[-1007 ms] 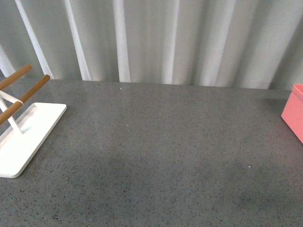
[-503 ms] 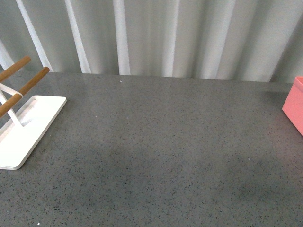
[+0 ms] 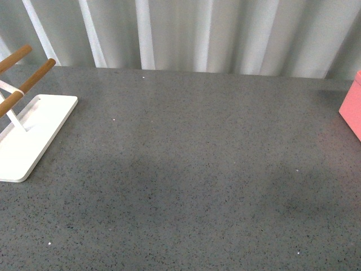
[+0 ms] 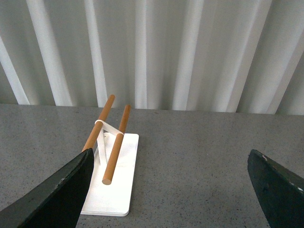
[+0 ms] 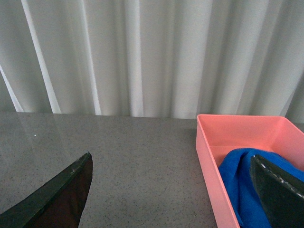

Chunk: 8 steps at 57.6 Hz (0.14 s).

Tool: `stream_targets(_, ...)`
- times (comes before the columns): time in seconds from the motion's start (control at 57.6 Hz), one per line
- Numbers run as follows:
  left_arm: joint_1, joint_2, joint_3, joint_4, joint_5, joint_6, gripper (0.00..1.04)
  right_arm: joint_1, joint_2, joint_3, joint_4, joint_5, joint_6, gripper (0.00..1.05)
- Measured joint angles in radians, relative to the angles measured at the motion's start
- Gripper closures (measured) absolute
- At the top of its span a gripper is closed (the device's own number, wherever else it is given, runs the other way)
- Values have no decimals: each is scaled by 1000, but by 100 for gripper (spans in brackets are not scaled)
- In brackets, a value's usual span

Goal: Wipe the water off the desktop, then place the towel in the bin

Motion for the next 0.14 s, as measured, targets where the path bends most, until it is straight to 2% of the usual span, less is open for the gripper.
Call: stream_targets(0.139,0,0,0,0,0,0,7,0,0,0,0,0,0,7)
